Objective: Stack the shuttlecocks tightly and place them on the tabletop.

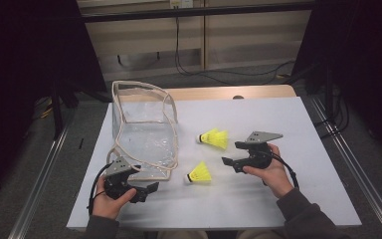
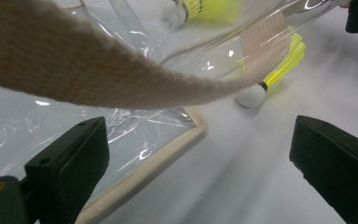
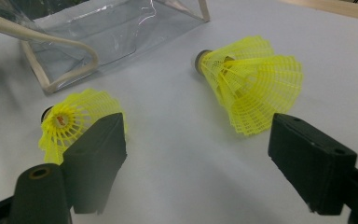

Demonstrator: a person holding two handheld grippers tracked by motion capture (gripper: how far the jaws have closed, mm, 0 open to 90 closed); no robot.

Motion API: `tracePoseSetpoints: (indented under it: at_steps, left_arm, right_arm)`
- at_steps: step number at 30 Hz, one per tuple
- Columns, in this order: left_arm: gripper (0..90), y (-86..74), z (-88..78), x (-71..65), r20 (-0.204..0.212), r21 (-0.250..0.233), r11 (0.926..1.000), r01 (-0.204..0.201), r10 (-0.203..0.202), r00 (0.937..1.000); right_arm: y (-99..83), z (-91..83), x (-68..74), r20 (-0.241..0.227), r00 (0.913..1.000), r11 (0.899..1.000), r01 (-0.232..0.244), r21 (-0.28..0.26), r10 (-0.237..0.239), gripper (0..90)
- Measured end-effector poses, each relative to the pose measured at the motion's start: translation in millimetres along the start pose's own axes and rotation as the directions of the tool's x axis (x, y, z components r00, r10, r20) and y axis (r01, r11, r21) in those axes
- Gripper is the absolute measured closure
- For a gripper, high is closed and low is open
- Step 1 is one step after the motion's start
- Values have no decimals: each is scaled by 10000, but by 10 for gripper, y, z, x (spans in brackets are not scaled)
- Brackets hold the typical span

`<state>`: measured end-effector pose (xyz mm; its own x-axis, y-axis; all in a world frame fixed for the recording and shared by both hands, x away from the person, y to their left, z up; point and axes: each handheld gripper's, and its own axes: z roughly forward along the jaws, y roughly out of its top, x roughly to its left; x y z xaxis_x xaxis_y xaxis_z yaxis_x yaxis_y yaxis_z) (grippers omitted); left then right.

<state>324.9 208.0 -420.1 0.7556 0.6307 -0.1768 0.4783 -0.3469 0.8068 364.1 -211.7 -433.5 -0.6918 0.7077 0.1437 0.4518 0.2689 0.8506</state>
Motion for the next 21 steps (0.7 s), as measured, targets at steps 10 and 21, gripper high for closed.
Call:
tracePoseSetpoints:
  at_steps: [10, 21]
  left_arm:
    - [48, 2, 2, -3, -10, 16, 10000, -20, 20, 10000]
    - [48, 2, 4, -10, -8, -19, 10000, -22, 22, 10000]
  right_arm:
    - [-18, -22, 47, -254, 9997, 10000, -61, -75, 59, 148]
    - [-32, -11, 119, -561, 9984, 10000, -18, -95, 13, 129]
